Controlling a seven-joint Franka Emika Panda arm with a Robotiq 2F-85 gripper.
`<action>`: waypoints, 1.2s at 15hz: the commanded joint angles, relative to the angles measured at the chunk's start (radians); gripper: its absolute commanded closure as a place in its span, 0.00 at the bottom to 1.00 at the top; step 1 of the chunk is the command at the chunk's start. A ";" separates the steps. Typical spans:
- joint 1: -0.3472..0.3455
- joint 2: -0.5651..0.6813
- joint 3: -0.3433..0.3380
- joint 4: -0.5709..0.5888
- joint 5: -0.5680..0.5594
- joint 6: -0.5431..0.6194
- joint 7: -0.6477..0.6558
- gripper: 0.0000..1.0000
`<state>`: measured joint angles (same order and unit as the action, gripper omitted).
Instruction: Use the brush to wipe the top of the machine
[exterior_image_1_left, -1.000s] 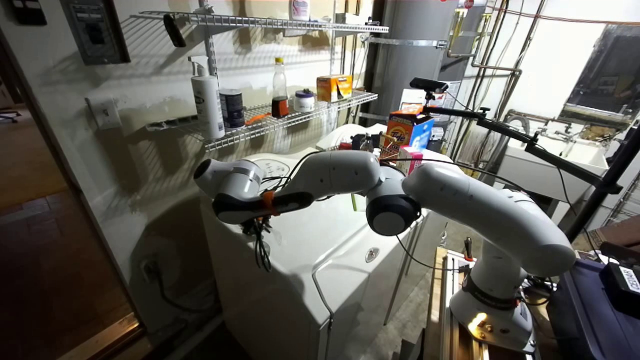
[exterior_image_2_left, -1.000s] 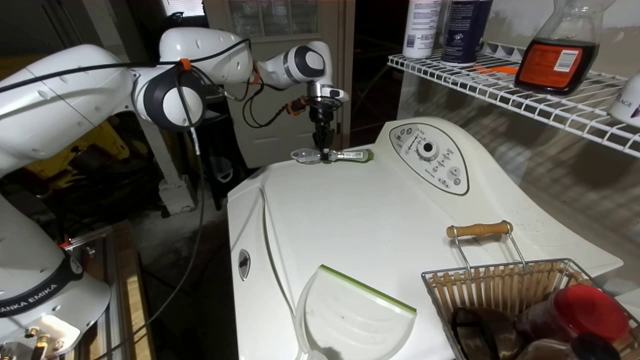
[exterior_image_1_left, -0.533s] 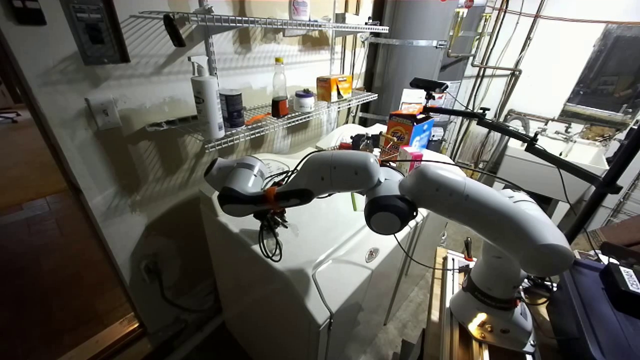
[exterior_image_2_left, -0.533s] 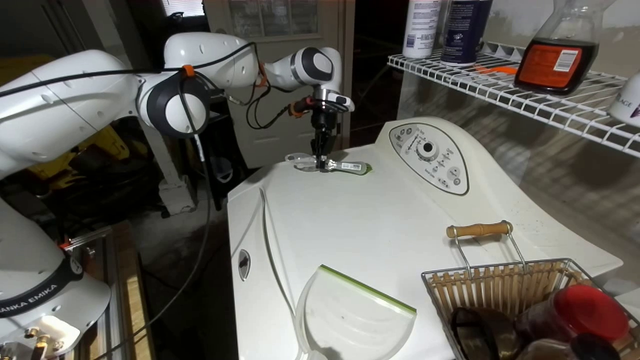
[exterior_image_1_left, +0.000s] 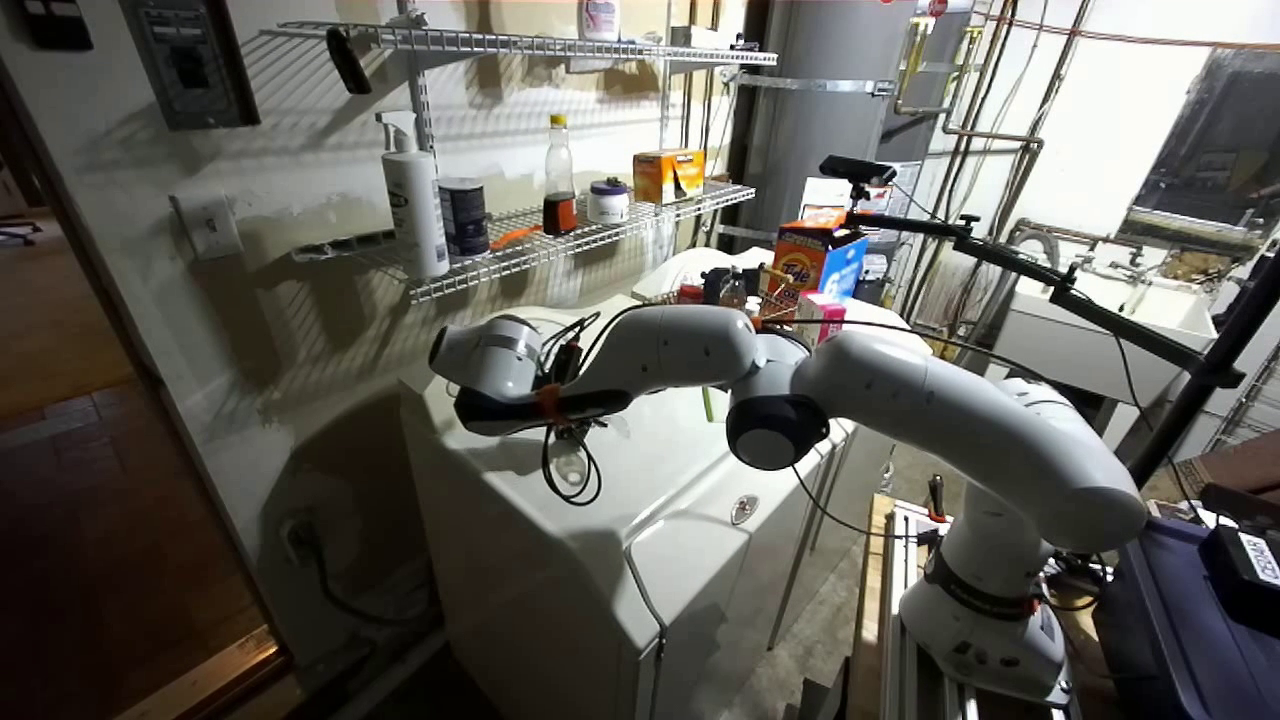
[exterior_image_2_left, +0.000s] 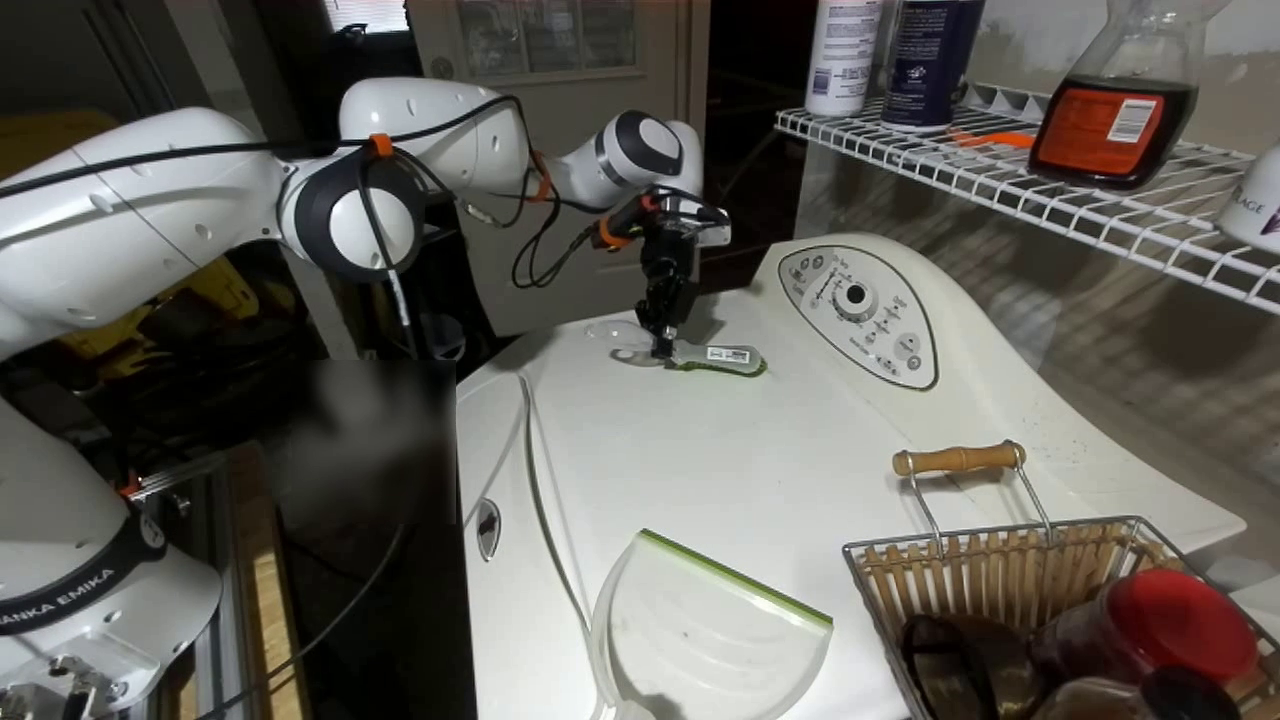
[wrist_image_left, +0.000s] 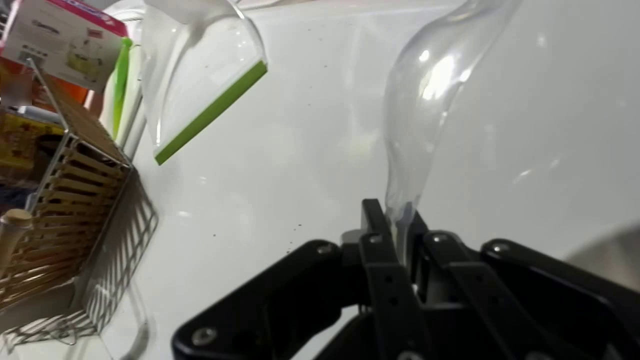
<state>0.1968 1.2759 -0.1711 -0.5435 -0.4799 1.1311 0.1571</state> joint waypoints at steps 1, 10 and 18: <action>0.005 0.027 -0.033 -0.024 -0.066 0.007 -0.093 0.97; 0.022 0.001 -0.031 -0.192 -0.109 -0.020 -0.093 0.97; 0.054 -0.123 -0.063 -0.506 -0.133 -0.114 0.028 0.97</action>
<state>0.2397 1.2320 -0.2363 -0.8515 -0.6253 1.0391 0.1264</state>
